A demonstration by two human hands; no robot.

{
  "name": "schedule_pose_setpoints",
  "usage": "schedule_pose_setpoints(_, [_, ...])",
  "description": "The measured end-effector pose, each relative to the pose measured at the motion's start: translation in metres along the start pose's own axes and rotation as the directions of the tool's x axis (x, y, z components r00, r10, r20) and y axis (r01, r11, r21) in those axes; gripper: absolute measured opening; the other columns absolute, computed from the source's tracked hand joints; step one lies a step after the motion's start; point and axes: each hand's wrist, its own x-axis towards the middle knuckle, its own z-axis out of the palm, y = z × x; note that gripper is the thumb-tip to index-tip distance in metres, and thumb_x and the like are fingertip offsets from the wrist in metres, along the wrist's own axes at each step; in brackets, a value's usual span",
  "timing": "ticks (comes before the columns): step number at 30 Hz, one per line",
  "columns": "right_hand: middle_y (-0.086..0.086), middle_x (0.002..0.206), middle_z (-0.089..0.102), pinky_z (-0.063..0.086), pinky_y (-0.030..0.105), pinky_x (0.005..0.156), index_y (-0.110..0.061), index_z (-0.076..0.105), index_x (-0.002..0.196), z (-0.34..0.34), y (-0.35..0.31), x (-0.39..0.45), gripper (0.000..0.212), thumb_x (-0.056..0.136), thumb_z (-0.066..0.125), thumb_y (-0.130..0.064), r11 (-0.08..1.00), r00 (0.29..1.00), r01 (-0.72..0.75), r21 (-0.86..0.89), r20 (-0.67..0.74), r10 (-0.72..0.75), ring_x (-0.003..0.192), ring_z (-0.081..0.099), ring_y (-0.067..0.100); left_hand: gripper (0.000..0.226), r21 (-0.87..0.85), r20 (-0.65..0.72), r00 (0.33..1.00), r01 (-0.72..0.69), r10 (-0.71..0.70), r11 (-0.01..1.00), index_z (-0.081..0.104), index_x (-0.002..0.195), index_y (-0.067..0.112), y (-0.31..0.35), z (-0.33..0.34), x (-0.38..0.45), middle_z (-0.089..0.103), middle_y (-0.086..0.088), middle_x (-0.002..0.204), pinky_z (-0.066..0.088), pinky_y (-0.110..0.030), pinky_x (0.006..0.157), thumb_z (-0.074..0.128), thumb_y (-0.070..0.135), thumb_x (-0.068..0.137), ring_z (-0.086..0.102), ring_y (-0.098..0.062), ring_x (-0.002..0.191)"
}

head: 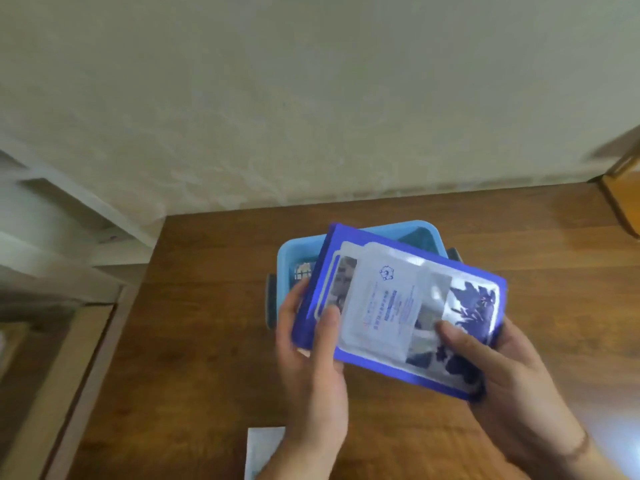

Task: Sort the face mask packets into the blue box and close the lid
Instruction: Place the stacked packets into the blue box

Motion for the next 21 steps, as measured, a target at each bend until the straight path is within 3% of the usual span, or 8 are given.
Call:
schedule_pose_setpoints(3, [0.008, 0.063, 0.062, 0.048, 0.027, 0.056, 0.001, 0.06, 0.092, 0.004, -0.022, 0.036, 0.034, 0.072, 0.08, -0.018, 0.967, 0.995, -0.072, -0.243, 0.051, 0.087, 0.054, 0.054, 0.018, 0.061, 0.413, 0.145, 0.985, -0.145, 0.092, 0.899, 0.054, 0.125, 0.027, 0.031, -0.029, 0.041, 0.073, 0.0, 0.107, 0.055, -0.019, 0.073, 0.086, 0.018, 0.074, 0.07, -0.009, 0.096])
schedule_pose_setpoints(6, [0.005, 0.056, 0.061, 0.044, 0.018, 0.044, -0.002, 0.061, 0.084, 0.019, -0.032, 0.072, 0.008, 0.085, 0.064, 0.004, 0.896, 0.992, -0.082, -0.436, 0.05, 0.115, 0.045, 0.051, 0.012, 0.051, 0.846, 0.358, 0.928, -0.367, 0.1, 0.387, 0.055, 0.121, 0.034, 0.037, -0.054, 0.065, 0.065, 0.018, 0.11, 0.05, -0.013, 0.077, 0.081, 0.028, 0.078, 0.061, 0.0, 0.096])
schedule_pose_setpoints(7, [0.004, 0.055, 0.061, 0.043, 0.017, 0.042, -0.003, 0.061, 0.084, 0.022, -0.03, 0.082, 0.009, 0.085, 0.064, 0.005, 0.872, 0.991, -0.088, -0.481, 0.045, 0.125, 0.042, 0.051, 0.01, 0.049, 0.87, 0.43, 0.893, -0.448, 0.131, 0.204, 0.058, 0.122, 0.03, 0.036, -0.06, 0.07, 0.062, 0.019, 0.113, 0.048, -0.015, 0.082, 0.081, 0.03, 0.078, 0.056, 0.0, 0.1])
schedule_pose_setpoints(9, [0.002, 0.051, 0.061, 0.041, 0.015, 0.04, -0.003, 0.06, 0.086, 0.026, -0.023, 0.097, 0.01, 0.085, 0.065, 0.006, 0.823, 0.988, -0.113, -0.557, 0.025, 0.153, 0.038, 0.05, 0.007, 0.049, 0.827, 0.552, 0.817, -0.561, 0.166, 0.009, 0.063, 0.121, 0.019, 0.033, -0.069, 0.076, 0.059, 0.009, 0.12, 0.045, -0.026, 0.095, 0.082, 0.029, 0.077, 0.05, -0.009, 0.111])
schedule_pose_setpoints(12, [0.002, 0.051, 0.061, 0.04, 0.015, 0.038, -0.002, 0.061, 0.092, 0.028, -0.009, 0.106, 0.008, 0.088, 0.063, 0.005, 0.794, 0.969, -0.195, -0.575, 0.014, 0.247, 0.037, 0.051, 0.006, 0.055, 0.764, 0.645, 0.757, -0.642, 0.104, -0.062, 0.058, 0.128, 0.018, 0.034, -0.066, 0.081, 0.051, 0.001, 0.137, 0.037, -0.031, 0.106, 0.075, 0.041, 0.081, 0.041, -0.014, 0.127])
schedule_pose_setpoints(17, [0.0, 0.048, 0.061, 0.04, 0.014, 0.036, -0.006, 0.06, 0.085, 0.036, -0.005, 0.104, 0.011, 0.089, 0.062, 0.003, 0.748, 0.95, -0.259, -0.611, -0.022, 0.312, 0.036, 0.052, 0.005, 0.082, 0.656, 0.686, 0.692, -0.722, -0.225, -0.223, 0.027, 0.151, 0.031, 0.039, -0.051, 0.1, 0.017, 0.006, 0.161, 0.009, -0.043, 0.121, 0.056, 0.067, 0.084, 0.013, -0.011, 0.146])
schedule_pose_setpoints(19, [0.002, 0.056, 0.065, 0.042, 0.016, 0.04, -0.004, 0.061, 0.092, 0.034, -0.009, 0.105, 0.01, 0.087, 0.069, -0.005, 0.662, 0.943, -0.261, -0.703, -0.04, 0.33, 0.042, 0.056, 0.006, 0.088, 0.647, 0.666, 0.688, -0.725, -0.286, -0.237, 0.024, 0.152, 0.033, 0.039, -0.049, 0.107, 0.018, 0.008, 0.161, 0.01, -0.043, 0.12, 0.056, 0.072, 0.08, 0.015, -0.011, 0.146])
schedule_pose_setpoints(21, [0.001, 0.075, 0.072, 0.051, 0.022, 0.056, -0.006, 0.056, 0.115, 0.029, -0.021, 0.104, 0.043, 0.082, 0.076, -0.023, 0.436, 0.955, -0.186, -0.88, -0.058, 0.29, 0.064, 0.066, 0.01, 0.089, 0.644, 0.657, 0.689, -0.724, -0.306, -0.246, 0.025, 0.151, 0.035, 0.039, -0.05, 0.112, 0.021, 0.011, 0.159, 0.011, -0.04, 0.117, 0.059, 0.073, 0.077, 0.018, -0.009, 0.144])
